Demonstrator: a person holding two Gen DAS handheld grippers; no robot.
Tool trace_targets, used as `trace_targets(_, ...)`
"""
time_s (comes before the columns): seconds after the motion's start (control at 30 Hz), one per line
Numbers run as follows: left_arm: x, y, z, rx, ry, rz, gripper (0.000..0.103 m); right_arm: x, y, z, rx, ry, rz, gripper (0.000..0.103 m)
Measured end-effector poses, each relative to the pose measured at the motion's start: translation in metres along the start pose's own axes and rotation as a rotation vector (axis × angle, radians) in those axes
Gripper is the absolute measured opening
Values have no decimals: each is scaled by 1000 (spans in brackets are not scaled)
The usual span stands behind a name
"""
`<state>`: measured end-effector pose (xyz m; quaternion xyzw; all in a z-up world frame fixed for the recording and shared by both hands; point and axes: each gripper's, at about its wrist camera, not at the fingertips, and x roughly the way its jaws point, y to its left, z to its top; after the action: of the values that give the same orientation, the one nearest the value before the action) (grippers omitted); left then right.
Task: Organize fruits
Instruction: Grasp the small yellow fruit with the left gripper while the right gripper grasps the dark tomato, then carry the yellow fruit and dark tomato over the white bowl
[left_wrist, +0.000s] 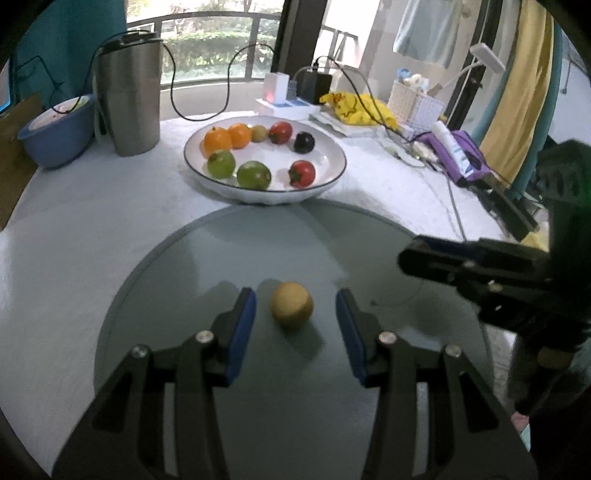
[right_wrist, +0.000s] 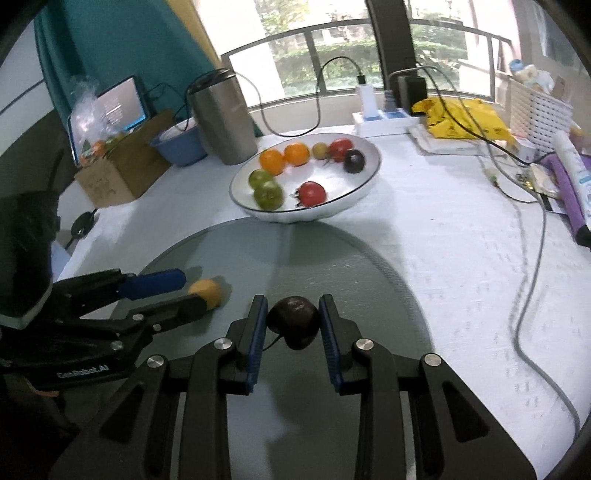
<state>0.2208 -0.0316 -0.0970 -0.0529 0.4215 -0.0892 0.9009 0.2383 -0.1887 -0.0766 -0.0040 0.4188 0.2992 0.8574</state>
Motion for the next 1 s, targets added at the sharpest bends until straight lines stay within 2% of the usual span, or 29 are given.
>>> trace_targets(0.13,8,1,0,0,16,10,46,-2,-9,3,13,-10,1,31)
trace_targets(0.2,11,2,1,0,23,11,37,-2,-12,4,16,-13,1,31)
trace_targets(0.27,12,3,0,-1,23,6,33,-2,-15,5,18,-15,2,31)
trace_targets(0.3,12,3,1,2,22,7,27,-2,-16,7,18,-16,2,31)
trace_targets(0.67,6,3,8,25,6,0,26,1,-15,20,8,-27,17,31)
trace_targets(1.0,-2,6,40,46,-58,0,26,1,-10,39,-11,-43,13,31)
